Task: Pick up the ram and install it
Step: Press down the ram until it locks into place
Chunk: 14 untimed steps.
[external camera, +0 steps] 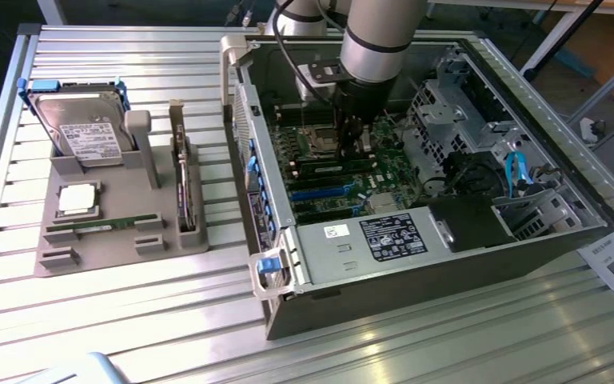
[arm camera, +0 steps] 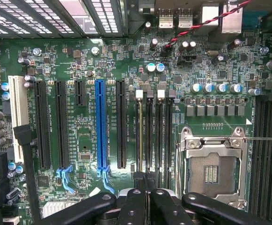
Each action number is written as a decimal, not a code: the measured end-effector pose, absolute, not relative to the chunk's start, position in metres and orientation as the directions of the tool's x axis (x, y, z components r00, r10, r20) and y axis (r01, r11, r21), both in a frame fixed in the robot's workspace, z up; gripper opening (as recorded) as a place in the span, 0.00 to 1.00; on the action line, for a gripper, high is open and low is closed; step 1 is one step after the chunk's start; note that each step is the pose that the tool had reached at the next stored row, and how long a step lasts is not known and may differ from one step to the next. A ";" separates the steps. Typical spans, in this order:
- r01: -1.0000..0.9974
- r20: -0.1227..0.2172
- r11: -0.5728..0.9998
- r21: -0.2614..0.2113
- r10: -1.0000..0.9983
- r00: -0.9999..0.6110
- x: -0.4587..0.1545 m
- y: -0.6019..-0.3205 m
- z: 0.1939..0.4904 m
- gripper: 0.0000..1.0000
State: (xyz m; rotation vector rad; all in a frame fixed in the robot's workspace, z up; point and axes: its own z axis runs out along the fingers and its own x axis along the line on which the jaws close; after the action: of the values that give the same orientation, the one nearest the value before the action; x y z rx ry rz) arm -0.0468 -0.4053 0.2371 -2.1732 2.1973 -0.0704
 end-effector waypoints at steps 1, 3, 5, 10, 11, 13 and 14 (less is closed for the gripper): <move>-0.998 -0.004 0.011 -0.068 -1.000 -0.011 -0.047 -0.405 0.237 0.10; -0.998 -0.004 0.011 -0.068 -1.000 -0.011 -0.047 -0.405 0.237 0.10; -0.998 -0.004 0.011 -0.068 -1.000 -0.011 -0.047 -0.405 0.237 0.10; -0.998 -0.004 0.011 -0.068 -1.000 -0.011 -0.047 -0.405 0.236 0.10; -0.998 -0.004 0.011 -0.068 -1.000 -0.011 -0.047 -0.405 0.235 0.10; -0.998 -0.004 0.011 -0.068 -1.000 -0.011 -0.047 -0.405 0.235 0.10; -0.998 -0.004 0.011 -0.068 -1.000 -0.011 -0.047 -0.405 0.234 0.10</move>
State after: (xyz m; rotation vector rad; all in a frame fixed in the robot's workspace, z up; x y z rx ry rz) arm -0.0468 -0.4053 0.2342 -2.1732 2.1973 -0.0705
